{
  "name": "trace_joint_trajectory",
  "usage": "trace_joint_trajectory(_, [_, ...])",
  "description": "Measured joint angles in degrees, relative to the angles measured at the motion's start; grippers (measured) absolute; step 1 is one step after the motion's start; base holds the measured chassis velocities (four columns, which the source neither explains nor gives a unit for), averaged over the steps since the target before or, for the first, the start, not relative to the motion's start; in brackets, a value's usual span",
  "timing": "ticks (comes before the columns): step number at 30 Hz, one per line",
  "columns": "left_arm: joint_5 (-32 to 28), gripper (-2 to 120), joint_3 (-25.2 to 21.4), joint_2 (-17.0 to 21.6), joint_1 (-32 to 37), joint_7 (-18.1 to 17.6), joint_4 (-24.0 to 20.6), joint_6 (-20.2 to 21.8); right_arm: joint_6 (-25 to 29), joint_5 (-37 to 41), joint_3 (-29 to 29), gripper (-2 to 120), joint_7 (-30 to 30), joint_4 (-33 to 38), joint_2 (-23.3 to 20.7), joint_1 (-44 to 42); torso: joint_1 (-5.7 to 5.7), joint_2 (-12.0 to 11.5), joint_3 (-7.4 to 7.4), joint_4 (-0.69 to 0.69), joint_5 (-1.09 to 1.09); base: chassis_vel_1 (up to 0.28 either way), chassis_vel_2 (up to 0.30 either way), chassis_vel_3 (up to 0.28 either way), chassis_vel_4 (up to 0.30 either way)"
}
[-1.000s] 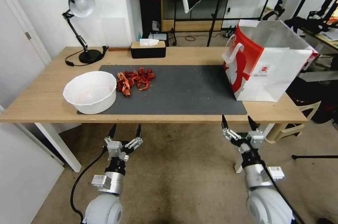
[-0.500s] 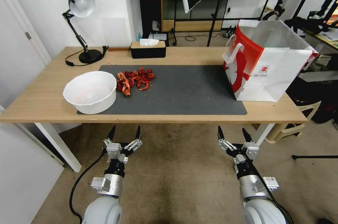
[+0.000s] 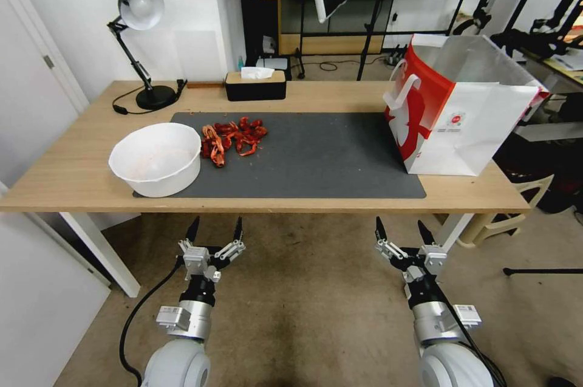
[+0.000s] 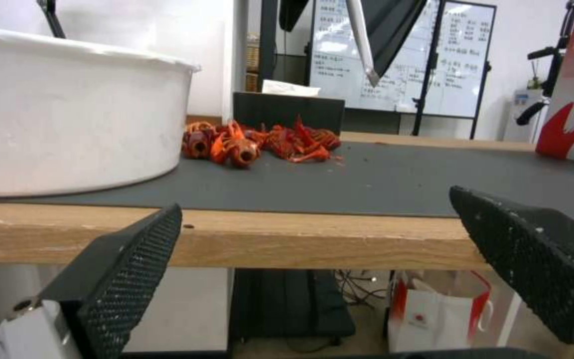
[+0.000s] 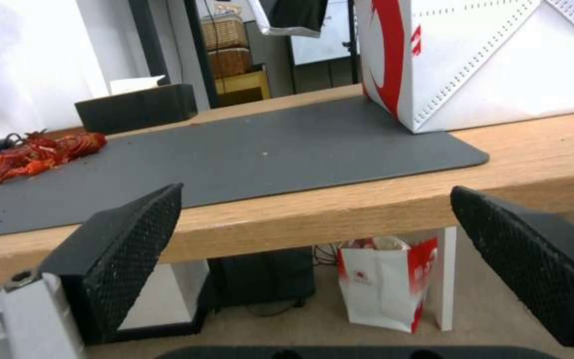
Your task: Close the takeout container lid, then place the container into the takeout bag.
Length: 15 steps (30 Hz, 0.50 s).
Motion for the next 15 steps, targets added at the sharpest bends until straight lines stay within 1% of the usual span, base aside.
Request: trace_joint_trajectory(15, [0.0, 100, 0.0, 0.0, 0.0, 0.0, 0.0, 0.0, -0.1, 0.0, 0.0, 100, 0.0, 0.1, 0.0, 0.0, 0.00, 0.0, 0.00, 0.00, 0.00, 0.000, 0.000, 0.000, 0.000])
